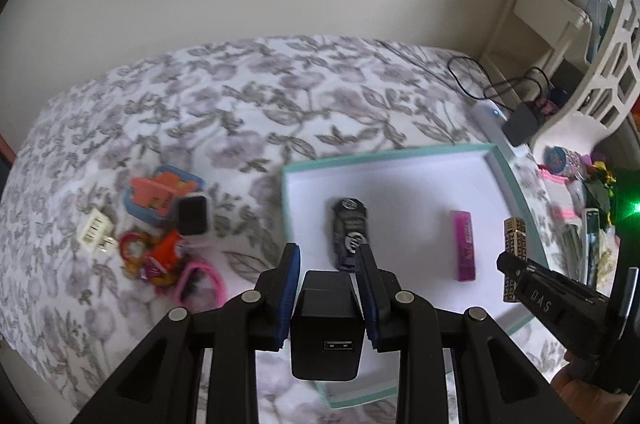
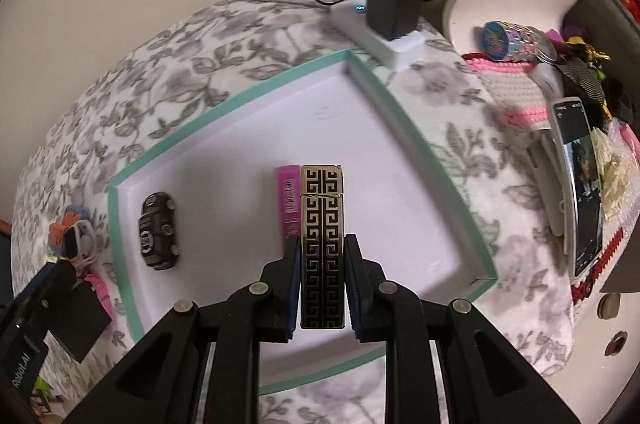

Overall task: Organize rigid objects
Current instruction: 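Lower the charger into the tray with the left tool while the right tool sets the bar beside the lighter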

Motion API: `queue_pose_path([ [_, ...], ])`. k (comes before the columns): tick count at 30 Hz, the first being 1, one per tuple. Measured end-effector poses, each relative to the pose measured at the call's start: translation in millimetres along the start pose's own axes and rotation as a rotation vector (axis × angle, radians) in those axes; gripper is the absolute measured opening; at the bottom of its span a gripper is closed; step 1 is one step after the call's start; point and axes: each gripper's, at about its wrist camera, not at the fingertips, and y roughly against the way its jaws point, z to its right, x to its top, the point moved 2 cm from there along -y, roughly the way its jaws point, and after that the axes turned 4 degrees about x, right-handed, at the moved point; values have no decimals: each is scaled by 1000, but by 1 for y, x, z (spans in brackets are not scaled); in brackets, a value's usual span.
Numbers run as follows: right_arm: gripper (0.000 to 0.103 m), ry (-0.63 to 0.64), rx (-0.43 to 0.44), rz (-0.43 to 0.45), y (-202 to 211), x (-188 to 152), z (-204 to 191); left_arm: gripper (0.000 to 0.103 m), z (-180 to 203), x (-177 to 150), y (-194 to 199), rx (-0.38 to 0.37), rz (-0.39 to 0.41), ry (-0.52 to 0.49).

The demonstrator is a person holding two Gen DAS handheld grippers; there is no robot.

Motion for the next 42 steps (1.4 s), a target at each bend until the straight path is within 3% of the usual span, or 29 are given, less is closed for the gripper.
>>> queue_pose_path([
  [9, 21, 18, -15, -10, -8, 2, 2, 31, 22, -10, -23, -9, -59, -48],
  [24, 21, 56, -47, -83, -32, -7, -4, 26, 16, -16, -45, -5, -124, -34],
  [33, 21, 81, -63, -138, -49, -14, -9, 26, 11, -16, -48, 2, -137, -21],
  [42, 22, 104, -84, -139, -50, -15, -17, 26, 5, -14, -47, 19, -137, -4],
])
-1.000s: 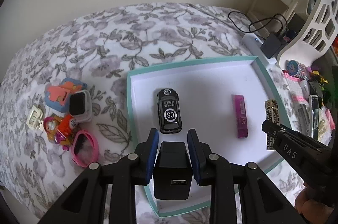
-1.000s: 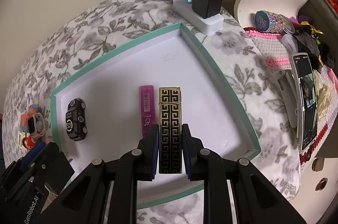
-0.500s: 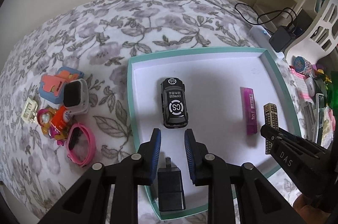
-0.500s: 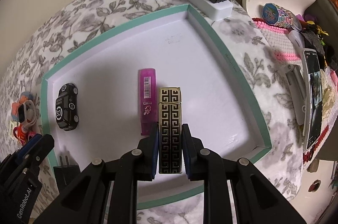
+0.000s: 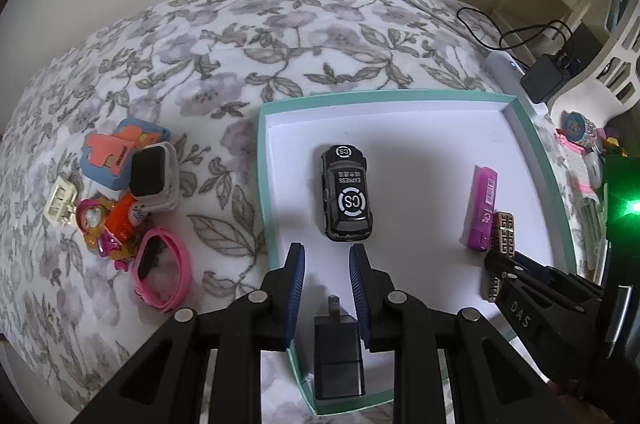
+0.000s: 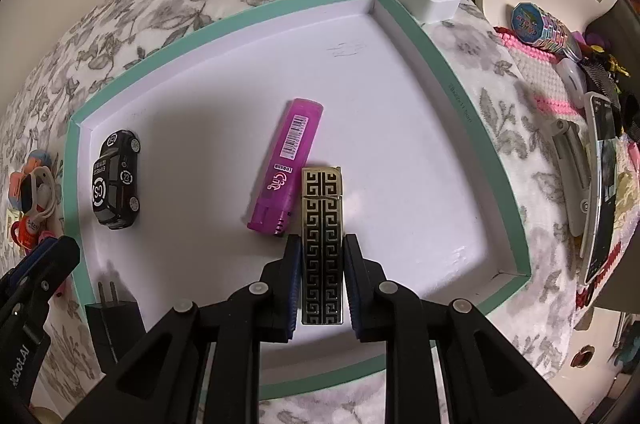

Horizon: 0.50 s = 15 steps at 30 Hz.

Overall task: Organize rigid objects
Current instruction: 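Lower the charger into the tray with the left tool while the right tool sets the bar beside the lighter, then open both tools and withdraw them toward the remaining toys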

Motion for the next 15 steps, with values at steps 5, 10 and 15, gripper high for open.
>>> queue_pose_path([
  [5, 31, 19, -25, 25, 11, 3, -4, 26, -6, 3, 4, 16, 10, 13],
  [10, 42, 18, -8, 45, 21, 4, -7, 27, -15, 6, 9, 21, 22, 40],
  [15, 52, 37, -12, 67, 28, 5, -15, 36, -27, 9, 12, 33, 31, 77],
])
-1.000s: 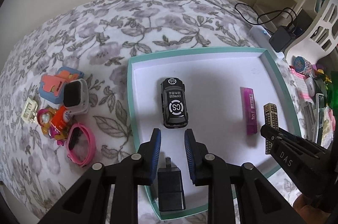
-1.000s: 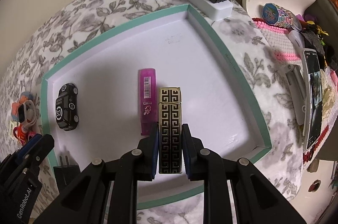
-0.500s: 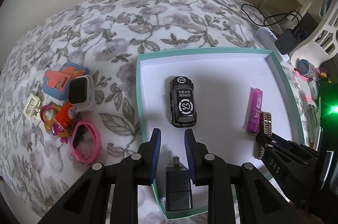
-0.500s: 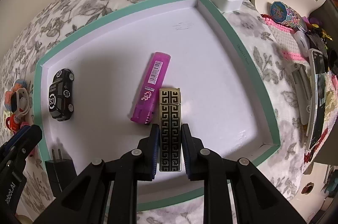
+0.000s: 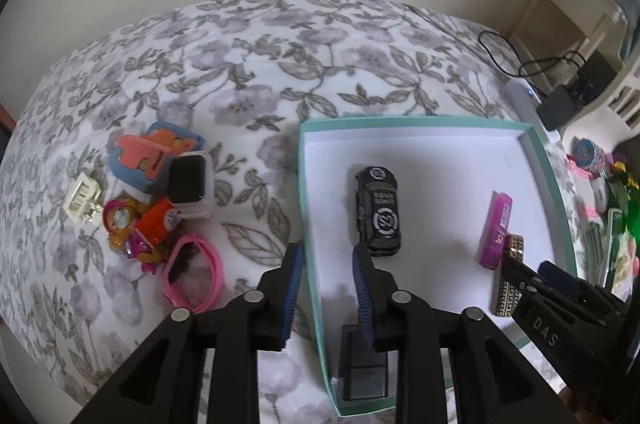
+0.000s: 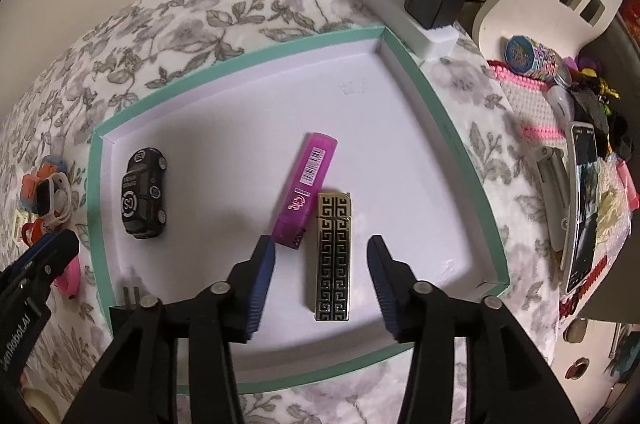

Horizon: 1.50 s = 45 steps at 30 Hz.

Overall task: Organize rigid objects
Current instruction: 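Open both tools and withdraw them toward the remaining toys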

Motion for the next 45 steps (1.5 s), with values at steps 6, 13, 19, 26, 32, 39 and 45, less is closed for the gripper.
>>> queue_pose_path([
  [6, 70, 29, 16, 5, -3, -1, -10, 76, -15, 3, -4, 52, -6, 33],
  [13, 86, 58, 23, 28, -3, -2, -15, 101, -31, 4, -10, 101, -3, 67],
  [19, 92, 61, 41, 37, -3, -3, -18, 103, -43, 4, -16, 143, 8, 81],
  [26, 92, 73, 46, 42, -1, -3, -23, 103, -63, 4, -20, 146, -8, 127],
  [32, 92, 90, 102, 84, 16, -1, -41, 103, -87, 9, -10, 129, -9, 152],
  [39, 92, 173, 221, 148, 38, -4, -97, 103, -146, 8, 15, 223, 19, 204],
  [45, 92, 250, 280, 141, 39, -14, -147, 103, -196, 2, 23, 251, 22, 293],
])
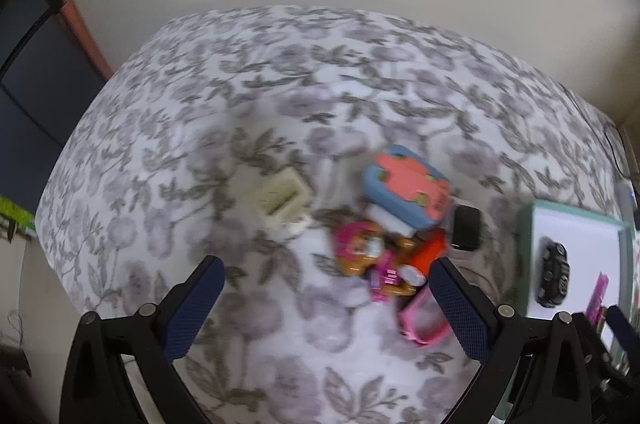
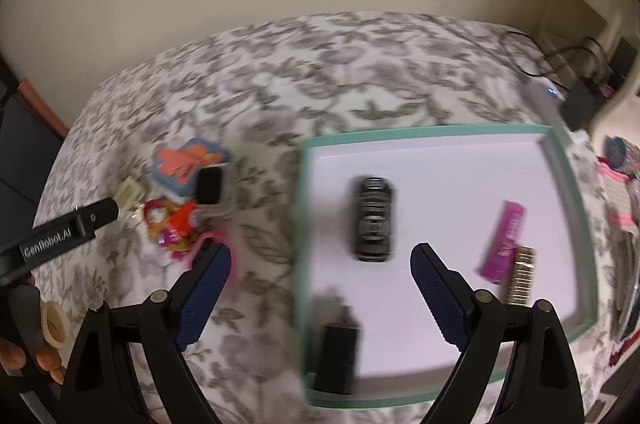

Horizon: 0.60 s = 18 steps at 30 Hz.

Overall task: Organize rigid objects
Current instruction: 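Open both tools and withdraw them toward the remaining toys, then grasp the white plug adapter with the left tool while the right tool grasps the pink watch band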

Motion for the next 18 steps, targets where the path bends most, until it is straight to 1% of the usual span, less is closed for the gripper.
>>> queue_pose_path([
  [5, 92, 48, 43, -21, -14, -2, -31, 103, -29, 5, -12, -6, -36, 74],
  [11, 92, 98, 66, -62, -38, -5, -58, 103, -46, 10, -31, -24, -58, 128],
  [13, 92, 109, 68, -80, -47, -6, -65, 103, -49, 14, -41, -25, -70, 126],
  [16, 92, 119, 64, -112, -63, -9, -71, 103, -49, 16, -54, -2, -80, 101],
  [18, 92, 120, 62, -131, -70, -11, -73, 103, -50, 17, -63, -7, -89, 101],
])
